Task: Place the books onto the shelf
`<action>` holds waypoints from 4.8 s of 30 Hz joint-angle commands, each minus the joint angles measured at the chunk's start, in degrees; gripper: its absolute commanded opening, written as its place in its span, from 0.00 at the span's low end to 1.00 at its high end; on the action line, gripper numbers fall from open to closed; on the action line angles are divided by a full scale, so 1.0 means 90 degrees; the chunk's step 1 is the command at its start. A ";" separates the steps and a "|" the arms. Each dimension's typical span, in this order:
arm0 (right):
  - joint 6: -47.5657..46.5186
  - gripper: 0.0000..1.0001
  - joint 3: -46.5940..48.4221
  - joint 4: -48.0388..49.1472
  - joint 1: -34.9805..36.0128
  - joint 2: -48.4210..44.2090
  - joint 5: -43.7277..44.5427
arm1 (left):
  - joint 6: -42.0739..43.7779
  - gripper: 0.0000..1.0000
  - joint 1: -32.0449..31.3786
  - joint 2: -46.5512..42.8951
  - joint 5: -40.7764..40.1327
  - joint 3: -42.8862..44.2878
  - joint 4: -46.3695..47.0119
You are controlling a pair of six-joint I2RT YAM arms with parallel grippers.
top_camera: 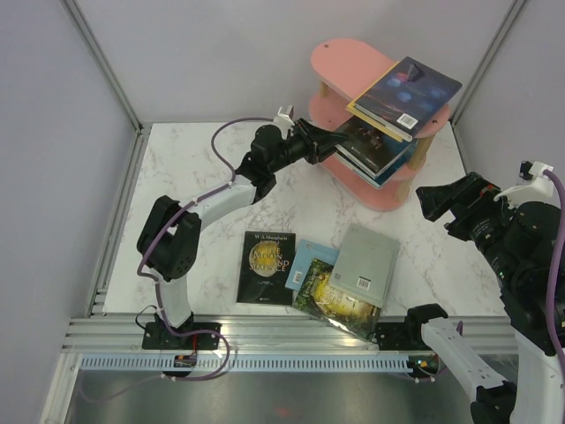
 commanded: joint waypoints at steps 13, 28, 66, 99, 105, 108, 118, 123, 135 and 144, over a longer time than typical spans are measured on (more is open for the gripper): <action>-0.0353 0.98 0.0109 -0.0006 0.0042 0.0111 0.0135 | 0.0485 0.02 -0.0337 0.0896 -0.0248 0.1681 -0.0056; -0.0431 0.98 0.0119 0.0004 0.0051 0.0248 0.0106 | 0.1450 0.43 -0.0366 0.0623 0.0075 0.1680 -0.1794; -0.0899 0.97 -0.0222 0.0296 0.0052 0.0394 -0.1731 | 0.4517 1.00 0.1566 -0.2945 -0.0101 -0.1205 -0.6034; 0.0135 0.83 -0.2332 0.3519 0.4798 0.5498 0.0047 | 0.4313 1.00 0.2349 -0.4406 0.0261 -0.5740 -0.5126; 0.0252 0.82 -0.2117 0.4036 0.4359 0.6662 -0.0255 | 0.4186 1.00 0.2358 -0.4123 0.0261 -0.6121 -0.4472; 0.0243 0.81 -0.1874 0.4174 0.4241 0.7101 -0.0256 | 0.4118 1.00 0.2349 -0.3919 0.0339 -0.6248 -0.4092; 0.0399 0.79 -0.1745 0.4194 0.4192 0.8080 -0.0529 | 0.3202 1.00 0.2349 -0.2991 0.1441 -0.6893 -0.1596; 0.0593 0.79 -0.2272 0.4174 0.4202 0.7943 -0.0539 | 0.2118 0.95 0.2349 -0.2883 0.2281 -0.7264 0.0457; 0.0623 0.79 -0.2547 0.4203 0.4221 0.7006 -0.0675 | 0.1511 0.30 0.2339 -0.2679 0.2926 -0.7429 0.2525; 0.0633 0.98 -0.2157 0.4525 0.4221 0.5640 -0.1651 | 0.0884 0.02 0.2475 -0.2305 0.3367 -0.7314 0.3422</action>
